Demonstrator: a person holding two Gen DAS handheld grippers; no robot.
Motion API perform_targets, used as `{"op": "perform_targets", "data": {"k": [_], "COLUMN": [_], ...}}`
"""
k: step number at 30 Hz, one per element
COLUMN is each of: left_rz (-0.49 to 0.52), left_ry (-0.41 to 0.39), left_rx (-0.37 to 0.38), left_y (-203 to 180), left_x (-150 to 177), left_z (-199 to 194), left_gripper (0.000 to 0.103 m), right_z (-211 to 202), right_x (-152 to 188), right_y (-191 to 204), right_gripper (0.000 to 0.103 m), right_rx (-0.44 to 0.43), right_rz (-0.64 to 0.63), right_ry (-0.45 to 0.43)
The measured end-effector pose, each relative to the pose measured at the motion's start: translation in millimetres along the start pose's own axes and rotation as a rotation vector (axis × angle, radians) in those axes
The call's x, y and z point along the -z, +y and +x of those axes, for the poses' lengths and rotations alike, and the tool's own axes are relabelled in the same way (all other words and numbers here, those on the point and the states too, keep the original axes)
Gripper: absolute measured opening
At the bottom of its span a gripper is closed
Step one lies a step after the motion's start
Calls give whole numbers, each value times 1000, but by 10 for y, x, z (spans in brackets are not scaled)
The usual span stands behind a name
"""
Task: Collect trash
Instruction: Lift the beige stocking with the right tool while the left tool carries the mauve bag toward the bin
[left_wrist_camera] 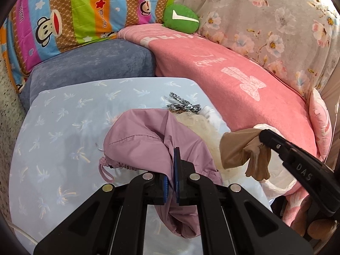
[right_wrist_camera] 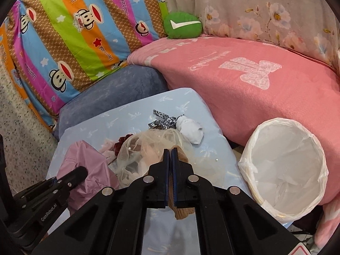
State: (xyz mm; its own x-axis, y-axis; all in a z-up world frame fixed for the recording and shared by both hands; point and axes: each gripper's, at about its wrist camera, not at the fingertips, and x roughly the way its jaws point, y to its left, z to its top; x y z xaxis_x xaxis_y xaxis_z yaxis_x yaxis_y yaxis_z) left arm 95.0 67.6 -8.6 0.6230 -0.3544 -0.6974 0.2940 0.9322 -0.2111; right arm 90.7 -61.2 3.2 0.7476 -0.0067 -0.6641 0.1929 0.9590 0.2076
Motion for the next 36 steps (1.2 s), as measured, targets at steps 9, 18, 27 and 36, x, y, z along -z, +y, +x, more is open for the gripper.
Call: {"op": "perform_targets", "data": {"k": [9,18,27,36], "left_rz": [67,151,241,307], "left_ry": [-11,-3,7,24], "left_rx": [53,128,188,225], "left_y": [-413,-984,-1579,-2021], "left_x": [-54,-85,-137,-174], "left_z": [-8,83,225,405], "left_gripper": [4,5,5,6], "right_z": [-365,-639,-805,-821], "right_x": [-117,-93,-77,-85], "right_y": [-459,-1054,-1633,-2009], "right_gripper": [2,2,2,2], "right_rx": [48,105,157,193], "right_rz": [60,123,201,245], "right_ry": [-68,-106,-131,-130]}}
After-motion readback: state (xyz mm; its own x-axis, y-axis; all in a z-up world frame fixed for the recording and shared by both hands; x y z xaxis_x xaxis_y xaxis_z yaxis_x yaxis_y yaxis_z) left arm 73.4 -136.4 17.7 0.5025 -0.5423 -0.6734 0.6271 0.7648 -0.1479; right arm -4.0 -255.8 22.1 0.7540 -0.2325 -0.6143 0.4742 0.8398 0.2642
